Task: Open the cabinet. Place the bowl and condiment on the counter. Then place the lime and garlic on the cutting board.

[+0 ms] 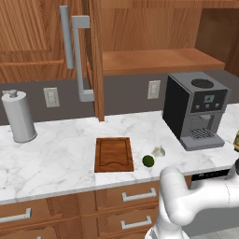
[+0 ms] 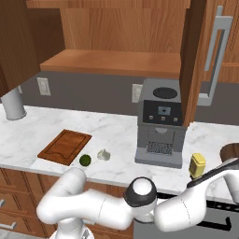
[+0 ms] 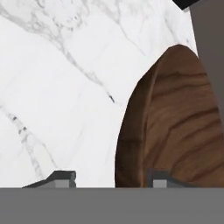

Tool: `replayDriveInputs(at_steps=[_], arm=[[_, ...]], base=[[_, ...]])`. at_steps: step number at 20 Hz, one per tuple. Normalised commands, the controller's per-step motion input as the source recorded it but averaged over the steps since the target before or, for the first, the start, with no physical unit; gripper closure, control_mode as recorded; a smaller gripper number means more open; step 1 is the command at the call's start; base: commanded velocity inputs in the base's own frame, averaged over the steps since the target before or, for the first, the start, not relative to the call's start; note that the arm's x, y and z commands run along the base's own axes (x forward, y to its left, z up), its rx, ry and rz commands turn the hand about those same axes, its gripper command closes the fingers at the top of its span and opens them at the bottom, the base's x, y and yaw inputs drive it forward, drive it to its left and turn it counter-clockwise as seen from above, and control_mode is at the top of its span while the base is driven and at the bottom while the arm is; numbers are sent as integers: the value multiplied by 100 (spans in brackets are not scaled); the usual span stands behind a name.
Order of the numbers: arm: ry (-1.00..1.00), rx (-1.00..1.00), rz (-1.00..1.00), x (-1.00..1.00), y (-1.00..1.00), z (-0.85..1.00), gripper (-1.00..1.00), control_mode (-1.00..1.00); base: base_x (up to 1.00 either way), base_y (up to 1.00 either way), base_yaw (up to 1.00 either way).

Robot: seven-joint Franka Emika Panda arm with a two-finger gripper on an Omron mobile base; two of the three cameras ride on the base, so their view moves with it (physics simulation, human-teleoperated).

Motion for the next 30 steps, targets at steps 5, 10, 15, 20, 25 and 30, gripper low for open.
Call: replayDriveInputs(at_steps=[5,10,15,20,25,30], arm=[[0,0,0,0,0,28,-100,-100],[0,0,0,0,6,40,-100,-100],[0,0,0,-3,19,29,-100,-100],[0,0,0,-14,30,18,-100,-100],[0,-2,0,-25,35,19,-100,-100],[0,-4,1,-19,44,20,-100,-100]], base=[[0,0,0],[0,0,0],[0,0,0],[0,0,0],[0,0,0],[0,0,0]])
